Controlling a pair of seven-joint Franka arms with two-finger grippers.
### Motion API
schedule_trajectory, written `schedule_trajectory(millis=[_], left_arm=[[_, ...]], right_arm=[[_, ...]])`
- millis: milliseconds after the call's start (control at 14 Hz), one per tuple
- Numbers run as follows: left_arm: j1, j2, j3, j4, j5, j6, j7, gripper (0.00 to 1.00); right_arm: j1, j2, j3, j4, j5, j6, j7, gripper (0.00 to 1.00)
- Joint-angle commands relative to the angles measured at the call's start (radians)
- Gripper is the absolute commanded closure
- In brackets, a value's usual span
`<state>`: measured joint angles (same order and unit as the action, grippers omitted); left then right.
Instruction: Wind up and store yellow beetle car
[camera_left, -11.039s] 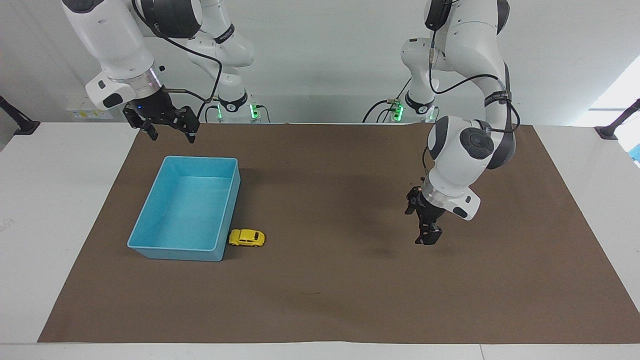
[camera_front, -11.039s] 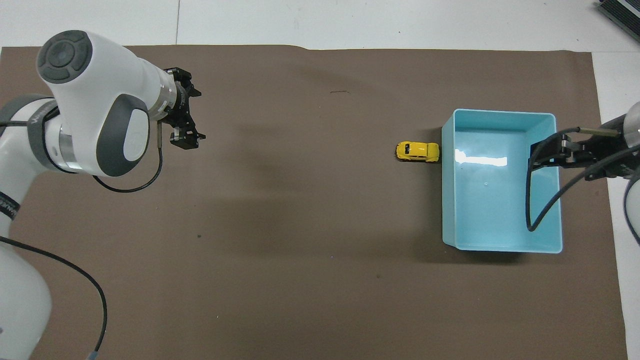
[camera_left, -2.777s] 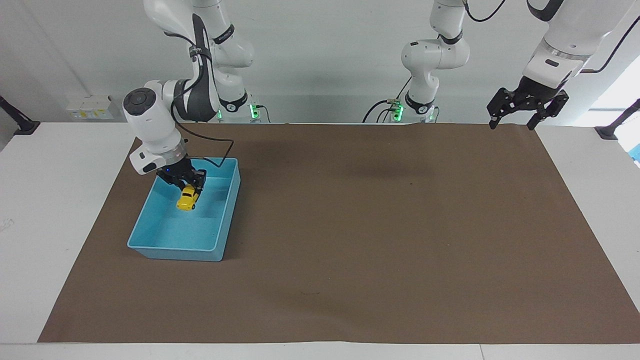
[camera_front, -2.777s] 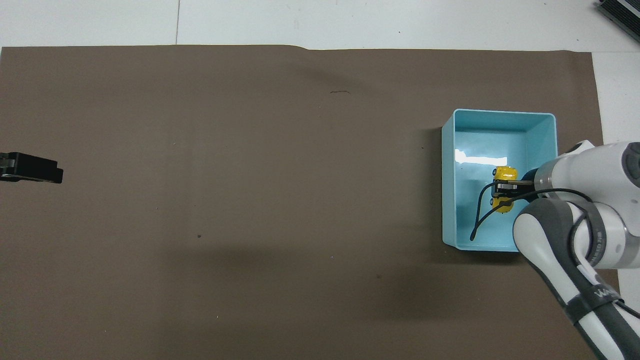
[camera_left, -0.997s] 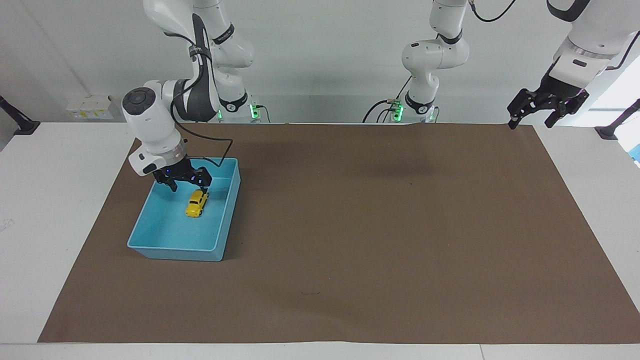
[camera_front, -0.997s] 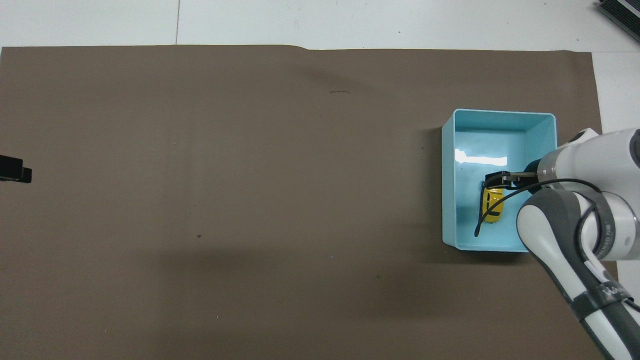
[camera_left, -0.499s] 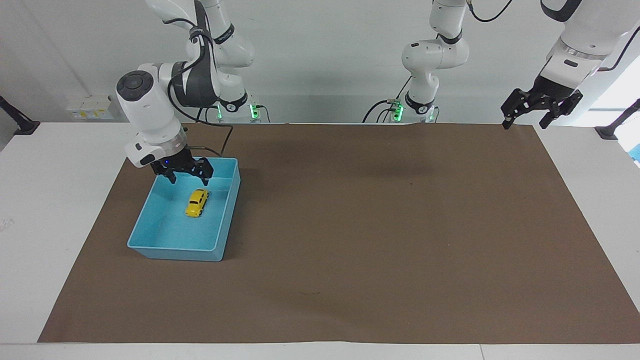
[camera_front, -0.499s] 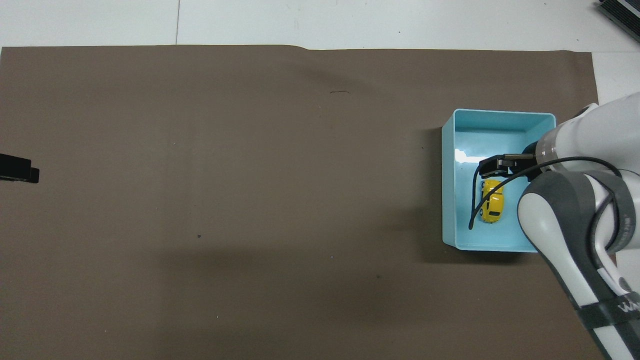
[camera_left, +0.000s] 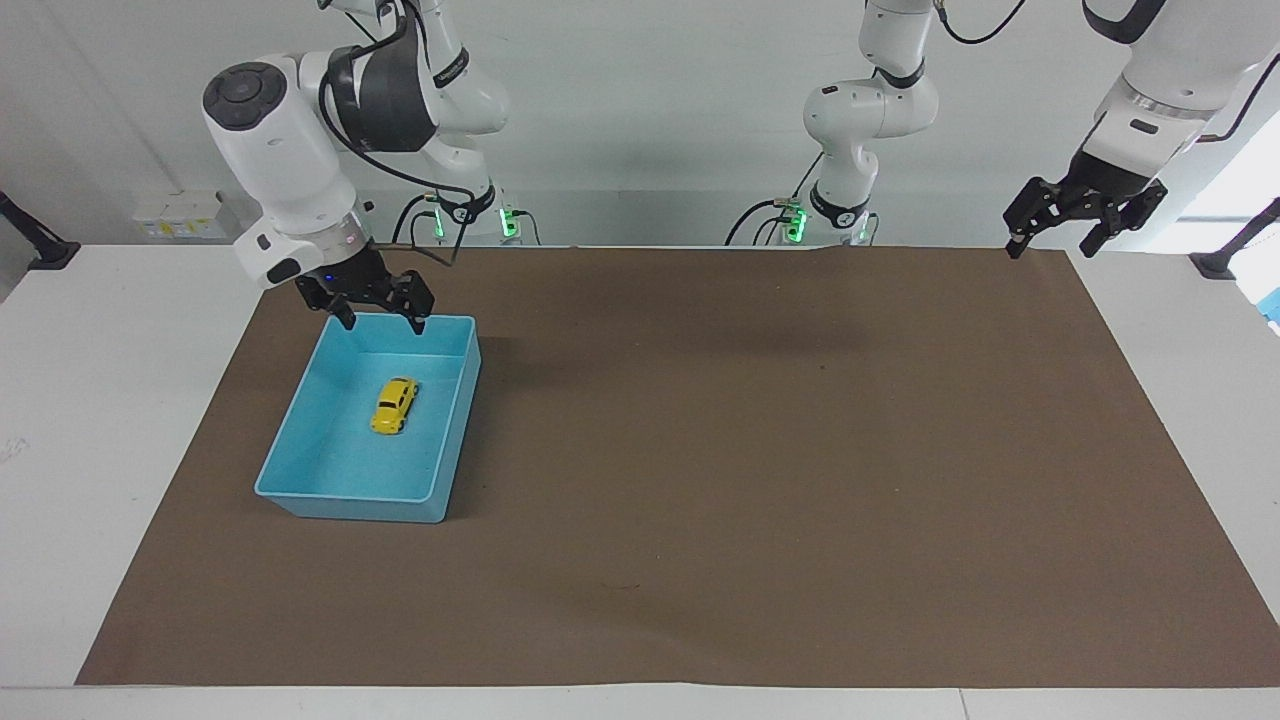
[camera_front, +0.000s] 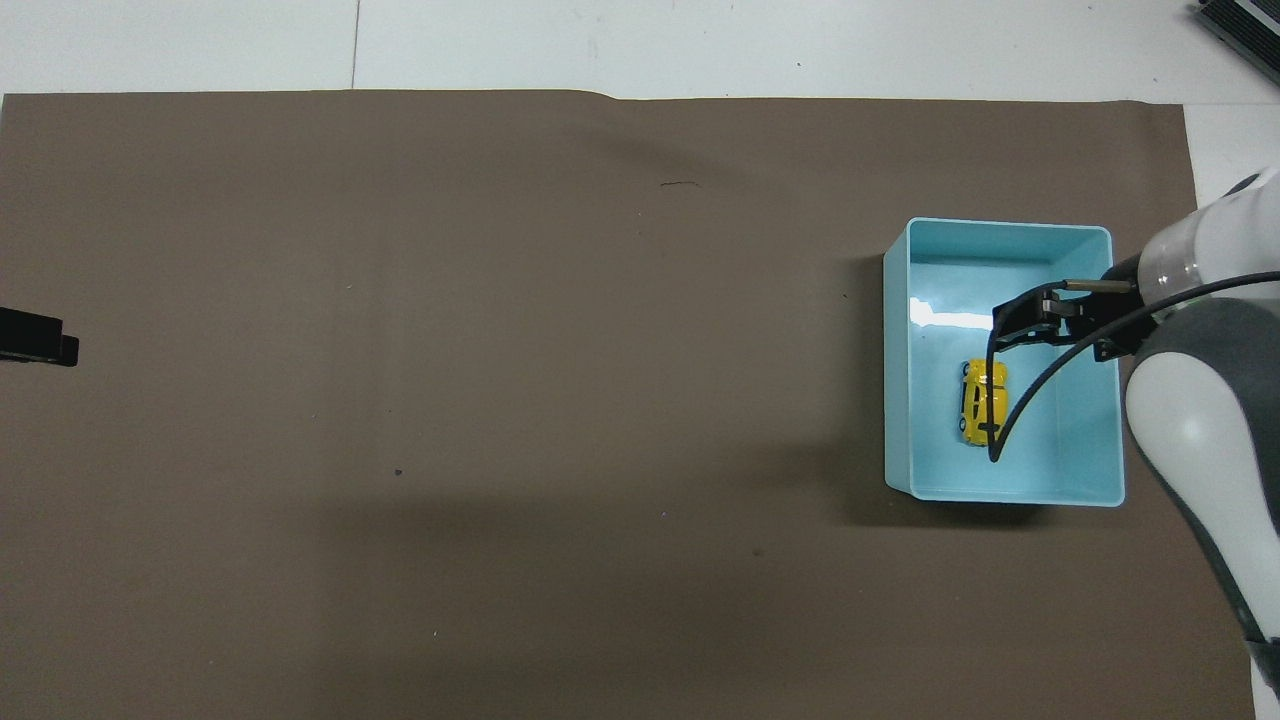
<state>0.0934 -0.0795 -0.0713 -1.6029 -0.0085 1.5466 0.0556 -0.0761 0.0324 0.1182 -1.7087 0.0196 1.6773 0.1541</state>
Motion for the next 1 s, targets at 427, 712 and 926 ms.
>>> schedule_trajectory(millis=[427,712,926], left_arm=[[-0.007,-0.014,-0.002,-0.006,0.002,-0.011,0.004,0.0],[-0.066,-0.016,0.004,-0.008,0.002,-0.014,0.003,0.0],[-0.09,-0.02,0.021,-0.011,0.002,-0.017,0.001,0.0]], right_arm=[[-0.021,-0.009,-0.002,0.179,0.033,-0.246,0.002,0.0],[-0.019,-0.014,0.0,0.173,0.028,-0.231,-0.027,0.0],[-0.019,-0.017,0.0,0.169,0.008,-0.223,-0.085,0.0]])
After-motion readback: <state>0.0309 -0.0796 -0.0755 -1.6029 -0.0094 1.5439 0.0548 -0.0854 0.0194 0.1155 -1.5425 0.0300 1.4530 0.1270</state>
